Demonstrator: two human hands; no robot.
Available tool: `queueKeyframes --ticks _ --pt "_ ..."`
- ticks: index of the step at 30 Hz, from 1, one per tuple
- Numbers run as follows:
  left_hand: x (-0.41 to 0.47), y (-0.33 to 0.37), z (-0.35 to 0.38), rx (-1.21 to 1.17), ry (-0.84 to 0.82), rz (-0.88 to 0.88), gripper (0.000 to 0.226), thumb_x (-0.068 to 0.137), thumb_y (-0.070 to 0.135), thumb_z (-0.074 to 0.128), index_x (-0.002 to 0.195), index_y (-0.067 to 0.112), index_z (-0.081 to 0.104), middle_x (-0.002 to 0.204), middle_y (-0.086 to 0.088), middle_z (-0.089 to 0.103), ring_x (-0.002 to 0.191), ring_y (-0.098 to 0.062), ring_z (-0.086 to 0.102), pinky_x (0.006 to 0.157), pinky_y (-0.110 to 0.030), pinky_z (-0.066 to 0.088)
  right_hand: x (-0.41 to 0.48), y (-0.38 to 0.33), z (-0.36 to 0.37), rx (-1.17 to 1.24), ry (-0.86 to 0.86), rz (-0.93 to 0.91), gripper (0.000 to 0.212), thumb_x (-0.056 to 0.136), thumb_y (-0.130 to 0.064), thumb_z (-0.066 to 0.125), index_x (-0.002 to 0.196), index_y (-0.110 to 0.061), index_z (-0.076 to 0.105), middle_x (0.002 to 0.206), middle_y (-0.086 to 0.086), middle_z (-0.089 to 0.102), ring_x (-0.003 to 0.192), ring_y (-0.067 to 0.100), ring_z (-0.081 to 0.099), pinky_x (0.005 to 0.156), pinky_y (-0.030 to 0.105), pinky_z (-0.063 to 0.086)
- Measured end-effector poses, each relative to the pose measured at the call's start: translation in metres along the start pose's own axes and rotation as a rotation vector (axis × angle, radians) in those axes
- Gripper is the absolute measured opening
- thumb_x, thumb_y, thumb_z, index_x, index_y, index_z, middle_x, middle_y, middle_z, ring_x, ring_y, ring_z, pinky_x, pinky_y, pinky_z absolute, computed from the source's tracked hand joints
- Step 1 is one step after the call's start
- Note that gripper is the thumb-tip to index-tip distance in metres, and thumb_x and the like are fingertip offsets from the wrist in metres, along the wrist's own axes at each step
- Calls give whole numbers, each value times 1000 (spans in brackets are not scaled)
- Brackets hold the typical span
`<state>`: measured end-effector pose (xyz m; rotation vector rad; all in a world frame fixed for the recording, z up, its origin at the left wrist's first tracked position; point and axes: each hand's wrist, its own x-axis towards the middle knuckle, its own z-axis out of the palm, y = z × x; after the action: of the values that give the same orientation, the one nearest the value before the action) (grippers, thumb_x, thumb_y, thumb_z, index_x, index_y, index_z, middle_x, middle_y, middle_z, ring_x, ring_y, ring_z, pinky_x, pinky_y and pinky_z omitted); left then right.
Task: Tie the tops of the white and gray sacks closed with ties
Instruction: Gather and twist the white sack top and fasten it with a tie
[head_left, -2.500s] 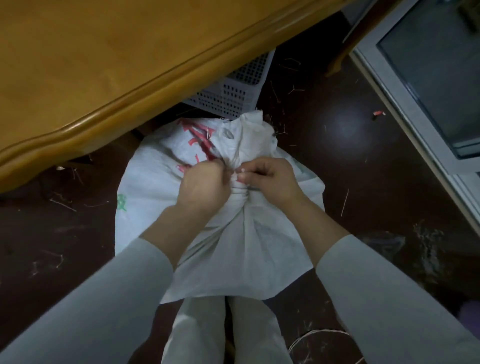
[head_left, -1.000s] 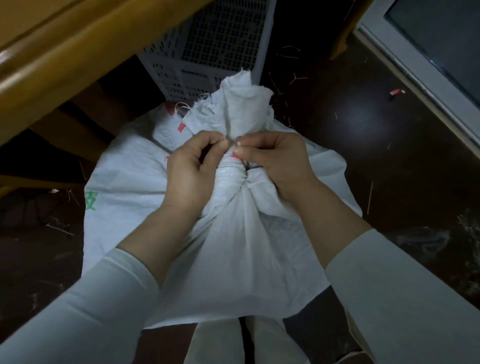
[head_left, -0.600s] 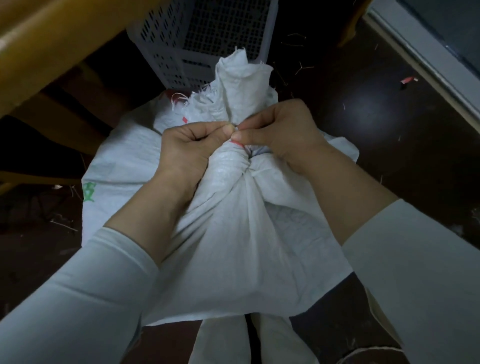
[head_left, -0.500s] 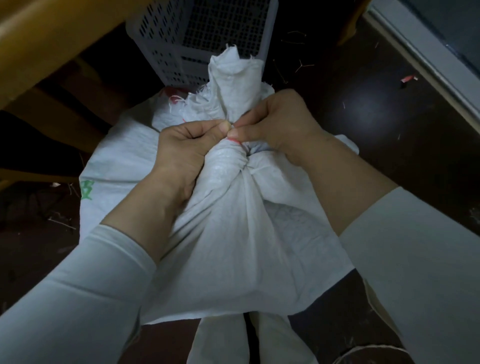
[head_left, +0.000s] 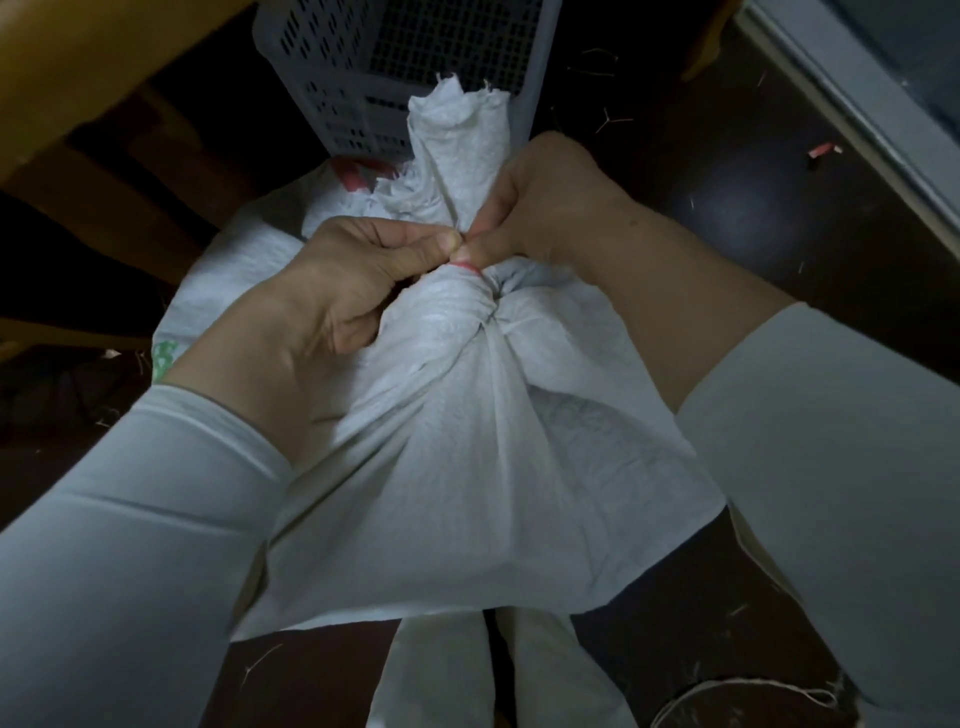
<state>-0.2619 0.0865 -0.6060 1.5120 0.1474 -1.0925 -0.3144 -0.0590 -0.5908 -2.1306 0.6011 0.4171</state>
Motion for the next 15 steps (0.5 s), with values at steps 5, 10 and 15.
queueKeyframes --ticks 5,10,15 --pt "-2 2 7 70 91 94 7 78 0 66 72 3 69 58 -1 71 58 -9 68 64 -22 59 -3 4 3 53 46 -56 21 62 -23 85 68 -13 68 65 -6 60 62 4 55 80 27 53" --pt "-5 -9 15 94 191 237 13 83 3 64 72 7 68 59 3 71 62 -11 66 69 -25 58 -15 13 9 152 145 -176 17 78 -12 72 87 2 73 90 24 70 88 36 65 83 44 51" --pt "-10 -19 17 99 198 262 12 85 5 63 75 8 69 61 5 71 66 -13 67 72 -27 58 -25 16 16 187 214 -184 11 77 -12 73 85 -5 75 83 10 71 81 23 65 81 32 52"
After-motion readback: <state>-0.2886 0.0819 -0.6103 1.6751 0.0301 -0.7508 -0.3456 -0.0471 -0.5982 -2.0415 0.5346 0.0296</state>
